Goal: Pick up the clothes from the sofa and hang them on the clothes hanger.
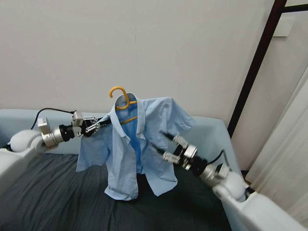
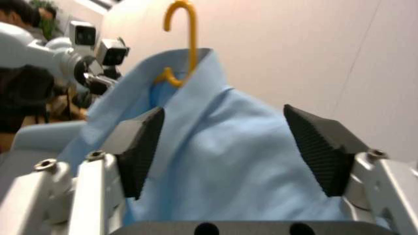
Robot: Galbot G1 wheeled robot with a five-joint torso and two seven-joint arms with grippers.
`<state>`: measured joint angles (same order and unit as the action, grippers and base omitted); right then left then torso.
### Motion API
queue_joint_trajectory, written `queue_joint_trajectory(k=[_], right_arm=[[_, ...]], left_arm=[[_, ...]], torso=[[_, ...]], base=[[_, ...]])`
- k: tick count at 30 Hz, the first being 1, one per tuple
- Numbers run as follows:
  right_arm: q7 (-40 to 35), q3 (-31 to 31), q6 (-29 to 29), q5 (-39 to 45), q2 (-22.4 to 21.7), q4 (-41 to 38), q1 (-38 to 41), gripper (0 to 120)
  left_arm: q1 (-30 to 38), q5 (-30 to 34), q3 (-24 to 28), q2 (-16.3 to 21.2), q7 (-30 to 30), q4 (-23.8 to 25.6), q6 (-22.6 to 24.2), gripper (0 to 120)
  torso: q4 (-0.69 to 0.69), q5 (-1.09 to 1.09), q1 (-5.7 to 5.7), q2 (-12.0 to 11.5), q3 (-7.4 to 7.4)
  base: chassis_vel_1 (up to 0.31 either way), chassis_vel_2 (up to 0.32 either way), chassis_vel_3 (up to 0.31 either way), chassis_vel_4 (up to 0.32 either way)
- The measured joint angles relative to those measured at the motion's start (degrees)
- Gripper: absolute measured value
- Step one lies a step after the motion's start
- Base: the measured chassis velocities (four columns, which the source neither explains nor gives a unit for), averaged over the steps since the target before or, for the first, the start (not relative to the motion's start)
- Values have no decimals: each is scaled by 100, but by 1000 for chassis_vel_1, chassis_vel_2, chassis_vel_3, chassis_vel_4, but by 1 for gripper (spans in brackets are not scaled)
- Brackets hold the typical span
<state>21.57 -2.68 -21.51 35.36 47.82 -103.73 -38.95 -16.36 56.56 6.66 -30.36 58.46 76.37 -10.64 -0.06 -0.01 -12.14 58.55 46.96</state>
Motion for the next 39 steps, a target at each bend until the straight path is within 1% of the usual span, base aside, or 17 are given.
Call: queue_joint_trajectory(k=[2,3,5,6,8,10,13,15,16,19,22,24,30,33,35,38,39], right_arm=[[130,154,503,610,-509,-102,258,84],[130,154,503,610,-509,-102,258,84],[808,170,874,1502,-1166,9,580,94],[808,170,874,1502,-1166,9,580,94],[1424,144,1192,1813,-1530,128,680,99],[1553,135,1434,1702,-1600,150,676,100],[1800,107,1680,1548,-1666,228,676,100],[2118,103,1917,1411,-1820,291,652,100],[2118,103,1917,1411,-1820,291,652,100],[2439,140,2271,1386,-2088,333,597,100],[2317,136,2486,1351,-2180,308,572,100],[2072,113,2710,1345,-2234,268,529,100],[1982,94,2934,1237,-2189,327,520,100],[2144,51,3024,862,-1979,600,573,100],[2245,4,3028,718,-1848,756,607,95],[2435,-9,3031,631,-1737,896,657,83],[2435,-9,3031,631,-1737,896,657,83]], left_arm=[[447,-233,172,-145,731,-343,207,8],[447,-233,172,-145,731,-343,207,8],[929,-827,367,-406,1668,-766,406,8],[929,-827,367,-406,1668,-766,406,8],[1167,-1353,415,-783,2331,-1016,496,8],[1201,-1548,413,-954,2506,-1075,509,8],[1235,-1656,412,-1116,2618,-1138,513,8],[1372,-1759,518,-1407,2698,-1307,491,8],[1372,-1759,518,-1407,2698,-1307,491,8],[1566,-1898,714,-1821,2777,-1621,390,8],[1617,-2016,756,-1990,2827,-1755,320,8],[1644,-2097,805,-2142,2852,-1869,241,8],[1649,-2117,841,-2256,2852,-1956,181,8],[1649,-2122,875,-2376,2847,-2053,138,8],[1651,-2122,914,-2456,2845,-2099,134,8],[1682,-2122,974,-2561,2841,-2145,134,8],[1682,-2122,974,-2561,2841,-2145,134,8]], torso=[[-1,-3,-1,0,0],[-1,-3,-1,0,0],[-3,-1,-1,0,0],[-3,-1,-1,0,0],[-1,-1,-1,0,0],[-3,-1,0,0,0],[-1,-1,0,0,0],[5,0,0,0,0],[5,0,0,0,0],[-7,-1,0,0,0],[-7,1,-1,0,0],[-2,-2,-1,0,0],[1,-2,0,0,0],[0,-1,0,0,0],[-1,-1,-1,0,0],[0,-2,0,0,0],[0,-2,0,0,0]], base=[[0,0,0,0],[0,0,0,0],[0,0,0,0],[0,0,0,0],[0,0,0,0],[0,0,0,0],[0,0,0,0],[0,0,0,0],[0,0,0,0],[0,0,0,0],[0,0,0,0],[0,0,0,0],[0,0,0,0],[0,0,0,0],[0,0,0,0],[0,0,0,0],[0,0,0,0]])
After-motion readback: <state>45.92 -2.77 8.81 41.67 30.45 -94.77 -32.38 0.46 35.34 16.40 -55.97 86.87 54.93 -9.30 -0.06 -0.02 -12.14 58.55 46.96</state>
